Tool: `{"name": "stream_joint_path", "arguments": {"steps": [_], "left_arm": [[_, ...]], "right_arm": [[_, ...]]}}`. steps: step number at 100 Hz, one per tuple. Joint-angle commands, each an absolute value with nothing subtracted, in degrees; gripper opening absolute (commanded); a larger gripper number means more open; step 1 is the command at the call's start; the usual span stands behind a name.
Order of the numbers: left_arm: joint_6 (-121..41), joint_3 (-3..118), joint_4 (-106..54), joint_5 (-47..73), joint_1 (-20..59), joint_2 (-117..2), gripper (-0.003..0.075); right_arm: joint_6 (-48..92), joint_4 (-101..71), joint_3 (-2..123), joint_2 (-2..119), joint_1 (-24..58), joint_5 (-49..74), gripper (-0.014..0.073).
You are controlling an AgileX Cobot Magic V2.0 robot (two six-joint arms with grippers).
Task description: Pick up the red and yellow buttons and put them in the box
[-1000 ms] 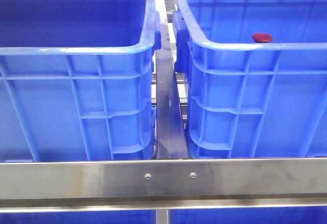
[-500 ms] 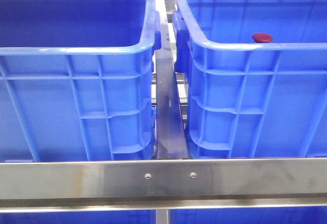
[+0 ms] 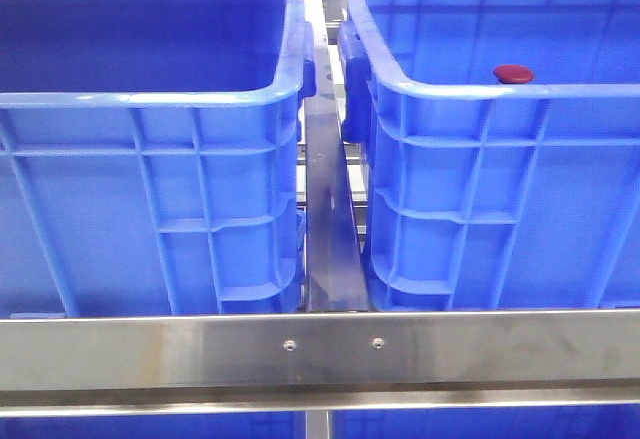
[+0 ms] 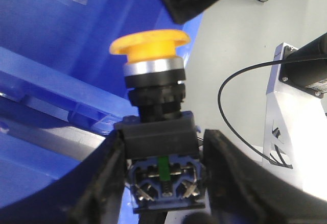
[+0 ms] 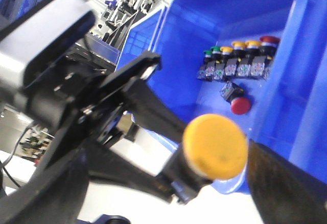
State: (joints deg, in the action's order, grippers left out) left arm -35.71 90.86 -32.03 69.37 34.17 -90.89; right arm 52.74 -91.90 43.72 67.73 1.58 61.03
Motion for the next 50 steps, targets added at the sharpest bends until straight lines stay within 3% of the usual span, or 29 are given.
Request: {"name": "stream_joint_path", "arguments": {"steps": [1,50], "left_arm": [[-35.8,92.4,-35.4,67.9,34.7,-88.2,0.0187],[-35.8,92.4,-35.4,67.9,34.7,-88.2,0.0187]], "right_arm": [[52.0,-95.9,46.2,69.1,1.5,63.9,0.0642],[53.6,-98.6,46.4,73.0,6.9,62.3,0.0642]]}}
